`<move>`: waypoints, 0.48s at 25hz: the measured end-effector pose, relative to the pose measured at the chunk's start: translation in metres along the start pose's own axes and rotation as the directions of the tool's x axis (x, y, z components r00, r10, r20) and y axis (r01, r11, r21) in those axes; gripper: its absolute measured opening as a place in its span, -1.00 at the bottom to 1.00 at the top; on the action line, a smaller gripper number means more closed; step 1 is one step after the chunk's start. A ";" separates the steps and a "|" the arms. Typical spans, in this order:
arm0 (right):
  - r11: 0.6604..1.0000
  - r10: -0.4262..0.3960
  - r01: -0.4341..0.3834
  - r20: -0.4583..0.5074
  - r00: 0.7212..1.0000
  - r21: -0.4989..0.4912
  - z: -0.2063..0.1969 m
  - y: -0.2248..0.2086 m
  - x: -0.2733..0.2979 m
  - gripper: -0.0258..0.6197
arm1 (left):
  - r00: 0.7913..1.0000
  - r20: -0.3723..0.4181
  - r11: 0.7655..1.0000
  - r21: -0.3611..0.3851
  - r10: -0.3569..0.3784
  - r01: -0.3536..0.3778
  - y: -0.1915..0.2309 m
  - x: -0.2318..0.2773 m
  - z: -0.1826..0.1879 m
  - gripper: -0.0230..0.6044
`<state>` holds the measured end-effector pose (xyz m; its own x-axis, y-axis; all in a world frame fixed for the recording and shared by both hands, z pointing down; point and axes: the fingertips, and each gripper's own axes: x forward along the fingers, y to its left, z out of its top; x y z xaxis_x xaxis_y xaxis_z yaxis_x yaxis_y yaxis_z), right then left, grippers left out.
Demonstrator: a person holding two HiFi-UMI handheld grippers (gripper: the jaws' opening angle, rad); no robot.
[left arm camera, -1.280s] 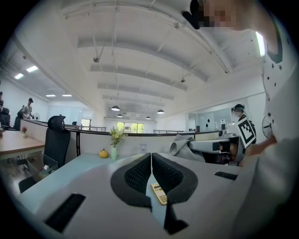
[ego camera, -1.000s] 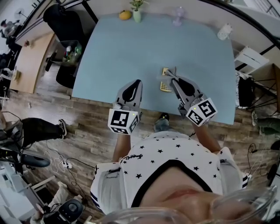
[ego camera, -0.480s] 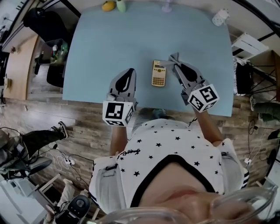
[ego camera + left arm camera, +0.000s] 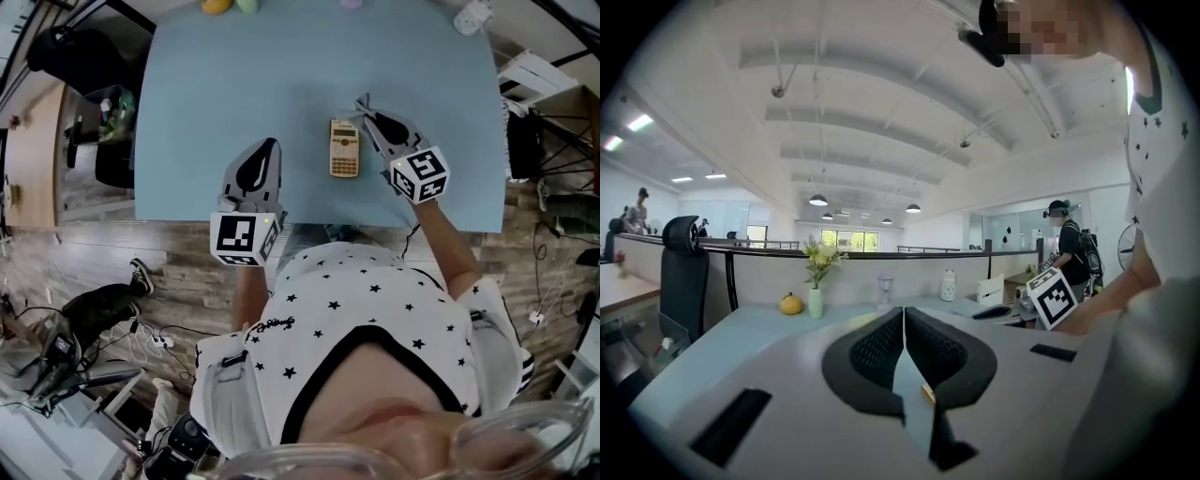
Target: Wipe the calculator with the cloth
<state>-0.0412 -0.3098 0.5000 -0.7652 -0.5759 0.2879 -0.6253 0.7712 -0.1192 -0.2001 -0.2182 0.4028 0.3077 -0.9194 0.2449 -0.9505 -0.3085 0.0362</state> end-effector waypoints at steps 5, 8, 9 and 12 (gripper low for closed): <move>0.999 -0.009 0.004 -0.090 0.996 -0.048 -0.022 0.000 0.027 -0.83 | 1.000 -0.001 1.000 0.016 0.008 -0.008 0.023 -0.002 0.006 -0.82; 0.995 -0.011 -0.003 -0.145 0.989 -0.098 -0.036 0.001 0.041 -0.83 | 1.000 0.005 1.000 0.009 0.013 -0.013 0.033 -0.006 0.007 -0.82; 0.993 -0.014 -0.005 -0.161 0.987 -0.115 -0.041 0.001 0.044 -0.83 | 1.000 0.005 1.000 0.008 0.013 -0.013 0.034 -0.008 0.007 -0.82; 0.988 -0.019 -0.012 -0.197 0.980 -0.156 -0.053 -0.004 0.052 -0.83 | 1.000 -0.001 1.000 0.001 0.025 -0.025 0.039 -0.012 0.003 -0.82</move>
<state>-0.0702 -0.3285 0.5655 -0.7077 -0.5262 0.4714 -0.5846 0.8109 0.0275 -0.2405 -0.2200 0.3981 0.2840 -0.9267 0.2462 -0.9579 -0.2857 0.0296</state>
